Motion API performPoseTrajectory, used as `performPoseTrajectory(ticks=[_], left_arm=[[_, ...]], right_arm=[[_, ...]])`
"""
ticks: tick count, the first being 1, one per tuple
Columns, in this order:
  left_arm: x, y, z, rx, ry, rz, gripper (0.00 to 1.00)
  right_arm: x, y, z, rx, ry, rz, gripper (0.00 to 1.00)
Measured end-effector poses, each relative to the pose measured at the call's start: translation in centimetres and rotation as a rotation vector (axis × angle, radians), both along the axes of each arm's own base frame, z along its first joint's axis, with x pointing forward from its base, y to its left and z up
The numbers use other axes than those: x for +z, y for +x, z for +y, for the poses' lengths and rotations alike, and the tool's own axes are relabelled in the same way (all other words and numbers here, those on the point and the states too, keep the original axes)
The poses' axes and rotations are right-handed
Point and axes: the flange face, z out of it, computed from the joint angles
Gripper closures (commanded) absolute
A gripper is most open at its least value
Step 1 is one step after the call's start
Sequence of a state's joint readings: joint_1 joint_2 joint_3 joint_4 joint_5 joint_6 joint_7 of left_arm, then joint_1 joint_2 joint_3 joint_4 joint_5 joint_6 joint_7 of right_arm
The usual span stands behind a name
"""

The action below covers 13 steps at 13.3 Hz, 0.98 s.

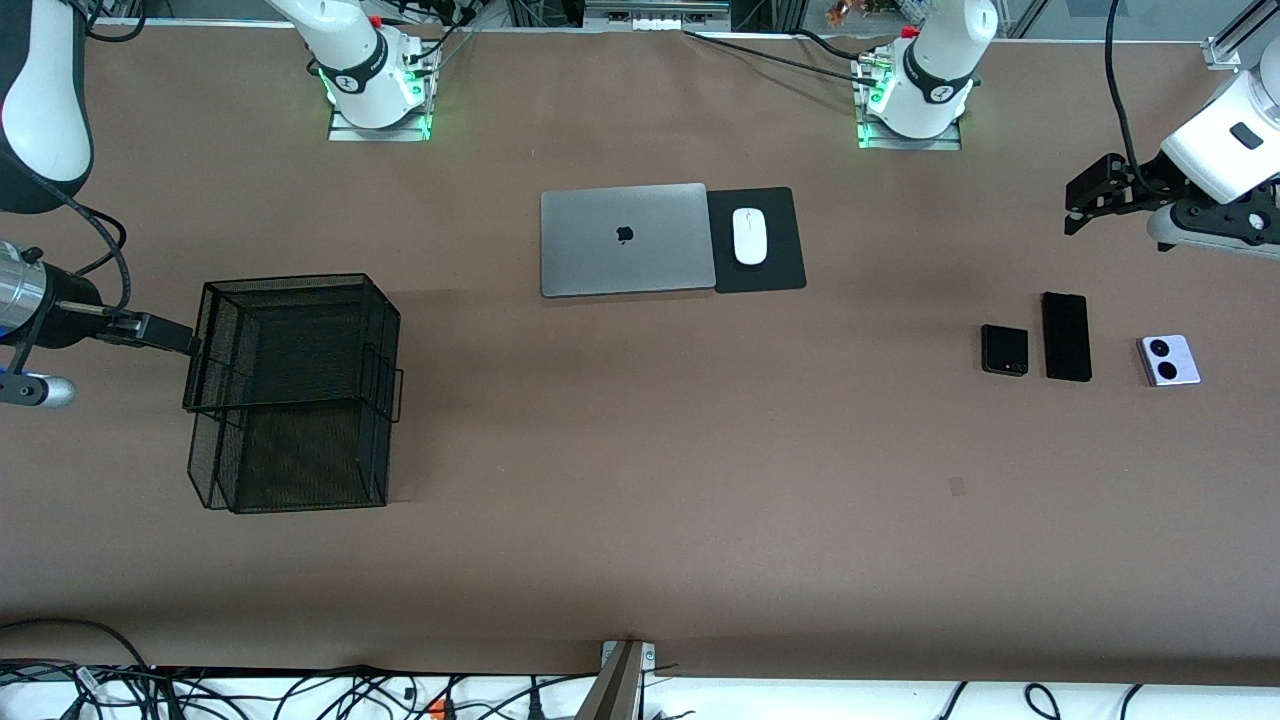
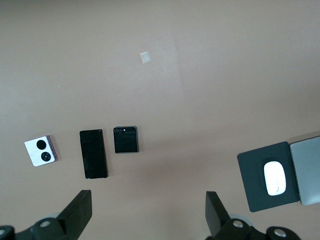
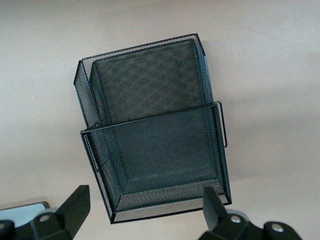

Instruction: Place phones with both arms

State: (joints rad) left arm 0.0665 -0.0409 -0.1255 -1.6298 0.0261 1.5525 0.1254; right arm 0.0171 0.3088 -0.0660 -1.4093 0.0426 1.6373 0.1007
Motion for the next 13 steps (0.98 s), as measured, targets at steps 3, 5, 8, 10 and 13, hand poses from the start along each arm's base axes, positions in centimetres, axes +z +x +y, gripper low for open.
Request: performPoseTrajectory(ticks=[3, 5, 8, 10, 13], left_arm=[[-0.1, 0.1, 0.0, 0.000, 0.000, 0.003, 0.00], [-0.7, 0.3, 0.1, 0.001, -0.001, 0.013, 0.00], [-2.6, 1.2, 0.7, 0.006, 0.016, 0.047, 0.00], [-5.3, 2.6, 1.5, -0.001, 0.067, 0.073, 0.00], [-10.5, 5.3, 2.0, -0.064, 0.075, 0.099, 0.00]], right_arm=[[0.0, 0.0, 0.0, 0.000, 0.000, 0.000, 0.00], [0.0, 0.0, 0.0, 0.000, 0.000, 0.000, 0.00], [0.0, 0.0, 0.0, 0.000, 0.000, 0.000, 0.00], [0.0, 0.0, 0.0, 0.000, 0.000, 0.000, 0.00], [0.0, 0.0, 0.0, 0.000, 0.000, 0.000, 0.00]])
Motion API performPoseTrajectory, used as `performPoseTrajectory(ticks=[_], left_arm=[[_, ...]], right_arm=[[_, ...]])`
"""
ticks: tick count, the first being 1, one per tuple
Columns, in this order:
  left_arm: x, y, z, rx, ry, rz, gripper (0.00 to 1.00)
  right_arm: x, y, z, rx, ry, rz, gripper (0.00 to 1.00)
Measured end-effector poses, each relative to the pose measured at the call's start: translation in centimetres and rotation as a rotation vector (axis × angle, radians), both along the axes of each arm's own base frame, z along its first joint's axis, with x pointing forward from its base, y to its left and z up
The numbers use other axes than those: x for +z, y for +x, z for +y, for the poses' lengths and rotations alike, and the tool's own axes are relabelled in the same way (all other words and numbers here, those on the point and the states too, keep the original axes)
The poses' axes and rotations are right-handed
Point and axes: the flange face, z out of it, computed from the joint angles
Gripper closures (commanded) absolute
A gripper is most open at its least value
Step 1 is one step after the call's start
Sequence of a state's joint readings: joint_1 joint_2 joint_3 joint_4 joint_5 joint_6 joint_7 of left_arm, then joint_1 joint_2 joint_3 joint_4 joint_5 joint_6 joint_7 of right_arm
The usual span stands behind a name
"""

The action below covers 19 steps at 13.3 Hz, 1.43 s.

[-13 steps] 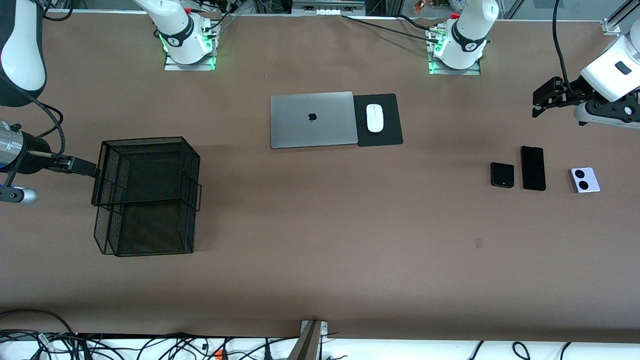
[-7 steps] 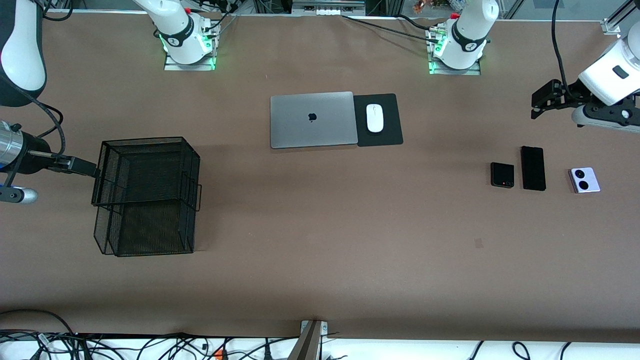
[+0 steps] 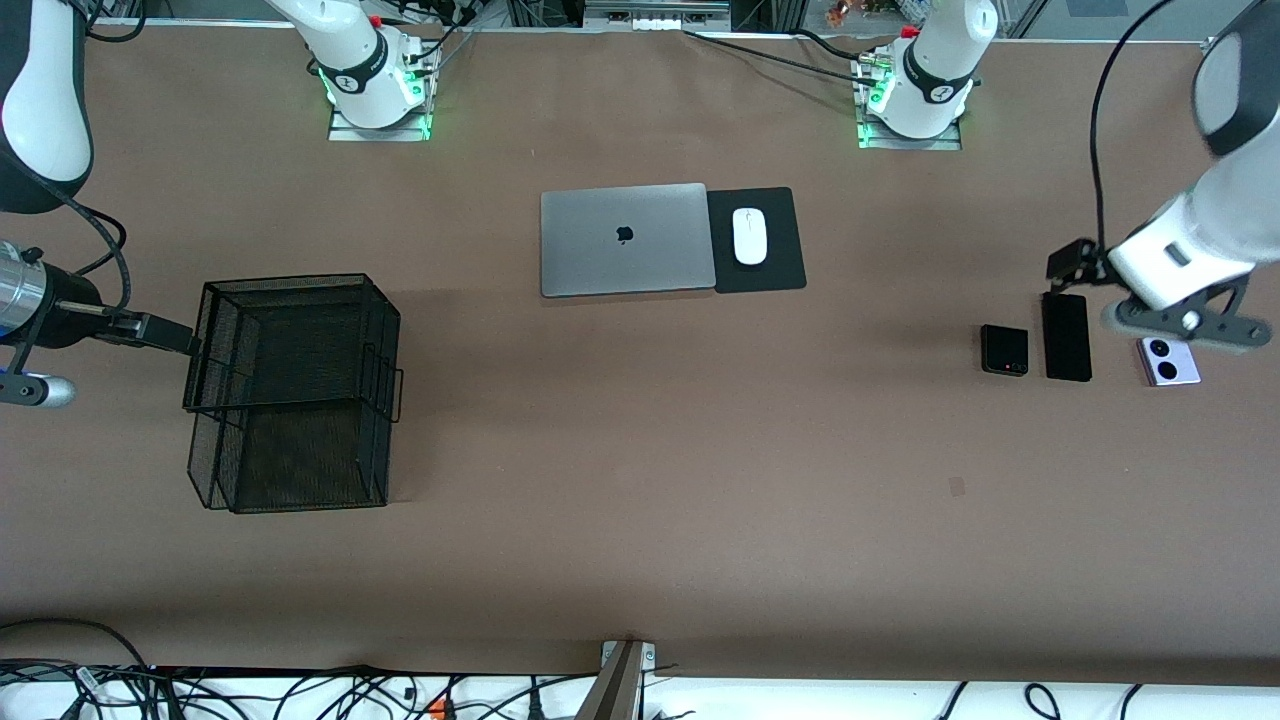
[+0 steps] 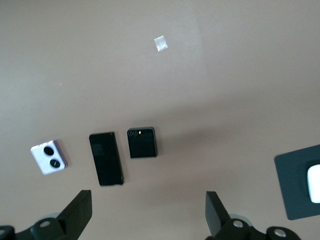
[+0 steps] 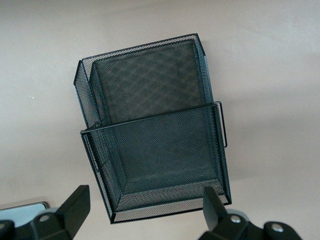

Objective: Place phones with both arms
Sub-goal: 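Move the left gripper down over the small black flip phone, then align and close the left gripper on the small black flip phone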

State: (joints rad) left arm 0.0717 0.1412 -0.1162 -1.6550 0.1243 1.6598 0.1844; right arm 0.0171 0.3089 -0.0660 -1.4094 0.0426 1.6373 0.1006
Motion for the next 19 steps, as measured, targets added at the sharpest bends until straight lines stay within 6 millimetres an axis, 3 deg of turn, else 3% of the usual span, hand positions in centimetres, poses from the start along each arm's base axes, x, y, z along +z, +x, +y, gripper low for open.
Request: performPoseTrajectory(ticks=[4, 7, 10, 14, 19], left_arm=[[-5.9, 2.7, 3.4, -0.051, -0.014, -0.006, 0.00], [-12.6, 3.0, 7.6, -0.043, -0.028, -0.081, 0.00], [-18.9, 1.6, 9.3, -0.030, -0.044, -0.079, 0.00], [-22.6, 0.0, 9.1, -0.008, -0.053, -0.059, 0.00], [-28.5, -4.6, 10.5, 0.034, -0.070, -0.069, 0.00]], right_arm=[[0.0, 0.0, 0.0, 0.000, 0.000, 0.000, 0.00], [0.0, 0.0, 0.0, 0.000, 0.000, 0.000, 0.00], [0.0, 0.0, 0.0, 0.000, 0.000, 0.000, 0.00], [0.0, 0.0, 0.0, 0.000, 0.000, 0.000, 0.00], [0.0, 0.0, 0.0, 0.000, 0.000, 0.000, 0.00]])
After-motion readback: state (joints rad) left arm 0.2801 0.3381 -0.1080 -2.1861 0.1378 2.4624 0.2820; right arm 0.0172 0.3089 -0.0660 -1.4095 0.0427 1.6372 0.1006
